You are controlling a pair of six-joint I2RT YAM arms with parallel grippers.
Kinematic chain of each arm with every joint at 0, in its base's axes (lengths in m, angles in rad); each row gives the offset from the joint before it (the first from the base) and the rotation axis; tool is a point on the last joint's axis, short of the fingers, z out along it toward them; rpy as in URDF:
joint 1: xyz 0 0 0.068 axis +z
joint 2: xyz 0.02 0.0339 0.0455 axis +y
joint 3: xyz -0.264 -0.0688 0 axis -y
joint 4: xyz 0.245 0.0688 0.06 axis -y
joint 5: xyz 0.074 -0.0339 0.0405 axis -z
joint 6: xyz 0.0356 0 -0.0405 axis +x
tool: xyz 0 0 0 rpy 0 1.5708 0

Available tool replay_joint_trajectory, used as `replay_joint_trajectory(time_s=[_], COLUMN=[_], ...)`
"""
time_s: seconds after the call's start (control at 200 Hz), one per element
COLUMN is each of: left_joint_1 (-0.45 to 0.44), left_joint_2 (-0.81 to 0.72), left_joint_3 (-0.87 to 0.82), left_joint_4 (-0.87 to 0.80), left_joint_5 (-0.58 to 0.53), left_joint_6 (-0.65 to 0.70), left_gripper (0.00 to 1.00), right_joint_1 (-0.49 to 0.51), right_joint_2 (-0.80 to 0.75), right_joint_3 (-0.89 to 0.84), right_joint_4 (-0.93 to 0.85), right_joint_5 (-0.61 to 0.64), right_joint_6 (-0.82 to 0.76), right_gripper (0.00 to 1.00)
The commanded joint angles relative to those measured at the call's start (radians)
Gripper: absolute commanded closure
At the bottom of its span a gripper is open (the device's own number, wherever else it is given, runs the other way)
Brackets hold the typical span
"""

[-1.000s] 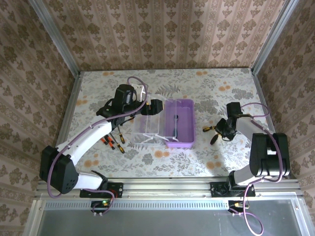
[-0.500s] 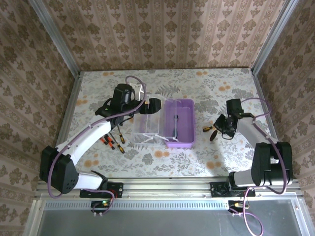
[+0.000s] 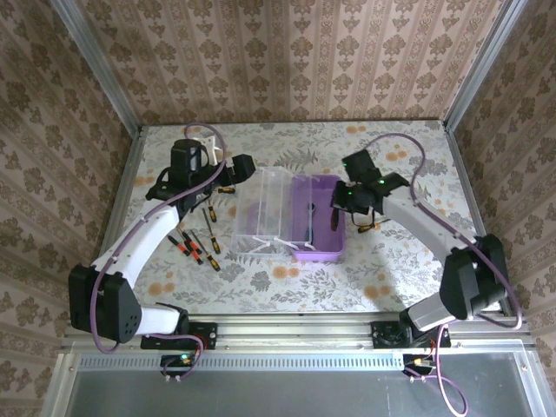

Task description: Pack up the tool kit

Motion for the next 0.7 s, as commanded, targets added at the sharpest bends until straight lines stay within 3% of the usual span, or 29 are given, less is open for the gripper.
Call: replay_joint_trajectory(time_s=[0.0, 0.695], left_joint_1=[0.019, 0.026], left_joint_2=[-0.026, -0.024], left_joint_3=[-0.004, -0.007], left_joint_4=[0.028, 0.045], left_joint_5=[0.002, 0.028], left_joint_6=[-0.028, -0.039], left_gripper=[0.00, 0.00], right_joint_1=[0.042, 0.052], right_joint_2=[0.084, 0.317], right_joint_3=[0.065, 0.082], right_joint_4=[-0.058, 0.015], right_joint_5=[0.050, 0.027], right_joint_6=[-0.050, -0.044], right_gripper=[1.00, 1.00])
